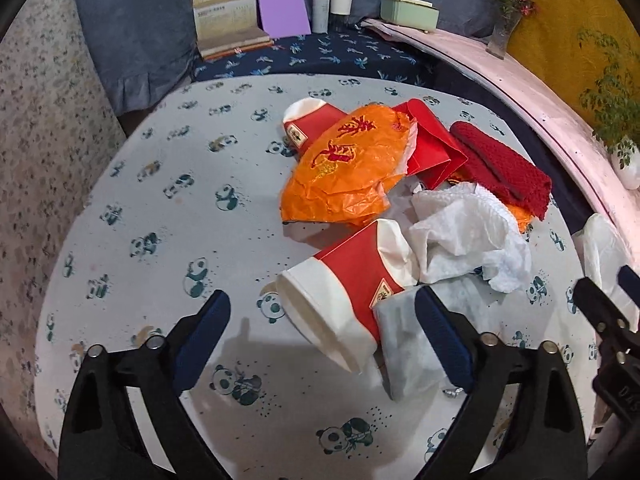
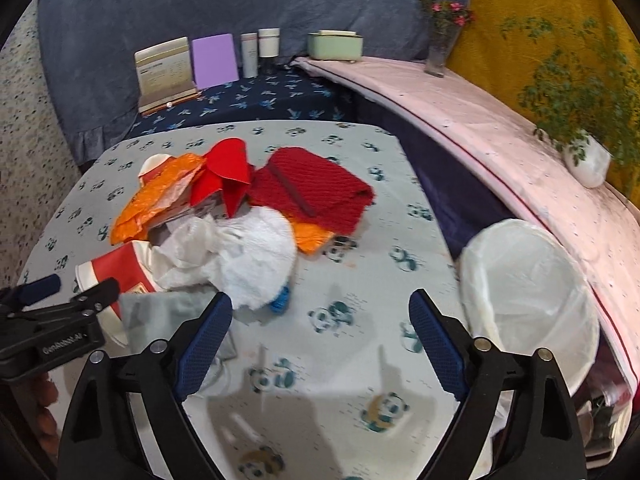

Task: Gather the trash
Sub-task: 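Grasp the red-and-white paper cup with the left tool while the right tool grasps white crumpled paper, then carry the cup in the left tool while the right tool carries the paper to the white bin, then open the left tool over the bin while the right tool opens too, then move both open tools back over the table items, then grasp the grey drawstring pouch with the left tool while the right tool grasps white plastic, then carry the pouch in the left tool while the right tool carries the plastic to the bin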

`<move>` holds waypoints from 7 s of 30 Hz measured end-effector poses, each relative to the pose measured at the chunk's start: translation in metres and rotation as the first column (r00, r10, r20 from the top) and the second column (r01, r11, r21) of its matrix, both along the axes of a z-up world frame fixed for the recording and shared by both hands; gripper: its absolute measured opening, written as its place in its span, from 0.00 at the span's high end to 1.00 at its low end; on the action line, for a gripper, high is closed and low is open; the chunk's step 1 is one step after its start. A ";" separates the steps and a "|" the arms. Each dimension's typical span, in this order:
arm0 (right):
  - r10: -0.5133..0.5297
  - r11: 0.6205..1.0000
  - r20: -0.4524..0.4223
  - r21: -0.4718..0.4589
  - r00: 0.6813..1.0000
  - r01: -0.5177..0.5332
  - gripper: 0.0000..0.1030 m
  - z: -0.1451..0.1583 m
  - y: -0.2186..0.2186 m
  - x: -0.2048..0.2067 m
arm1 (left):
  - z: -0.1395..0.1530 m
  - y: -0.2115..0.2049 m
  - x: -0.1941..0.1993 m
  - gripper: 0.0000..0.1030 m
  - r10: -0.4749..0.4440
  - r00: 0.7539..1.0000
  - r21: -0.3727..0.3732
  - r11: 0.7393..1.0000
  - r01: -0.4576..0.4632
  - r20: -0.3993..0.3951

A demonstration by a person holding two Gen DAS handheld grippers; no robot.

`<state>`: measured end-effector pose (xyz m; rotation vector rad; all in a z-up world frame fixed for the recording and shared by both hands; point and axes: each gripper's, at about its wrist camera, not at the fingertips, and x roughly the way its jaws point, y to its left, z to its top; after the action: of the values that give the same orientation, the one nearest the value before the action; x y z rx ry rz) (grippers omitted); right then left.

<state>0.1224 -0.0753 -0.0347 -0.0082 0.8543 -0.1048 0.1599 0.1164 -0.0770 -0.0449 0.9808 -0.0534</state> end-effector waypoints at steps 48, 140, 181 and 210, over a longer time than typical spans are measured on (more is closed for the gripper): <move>0.069 0.986 0.293 0.127 0.954 -0.111 0.97 0.139 -0.015 0.005 | 0.111 -0.022 -0.015 0.55 -0.094 0.975 -0.070 0.992 0.110 0.201; -0.151 0.986 0.191 0.105 0.970 0.133 0.46 0.094 -0.101 -0.019 | 0.074 -0.103 0.007 0.10 -0.191 0.972 -0.055 0.978 0.200 0.138; 0.057 0.992 -0.113 0.119 0.992 -0.044 0.57 -0.040 0.010 0.042 | -0.036 -0.038 0.000 0.72 -0.191 0.972 -0.044 0.981 0.187 -0.137; 0.023 0.975 0.087 0.219 0.996 -0.041 0.97 0.043 -0.024 0.028 | -0.019 -0.051 -0.009 0.09 -0.193 0.976 -0.080 0.979 0.185 -0.102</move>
<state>0.1507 -0.0997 0.0084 0.1900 0.7777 0.0206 0.1508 0.0657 -0.0963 -0.0190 1.0909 -0.2627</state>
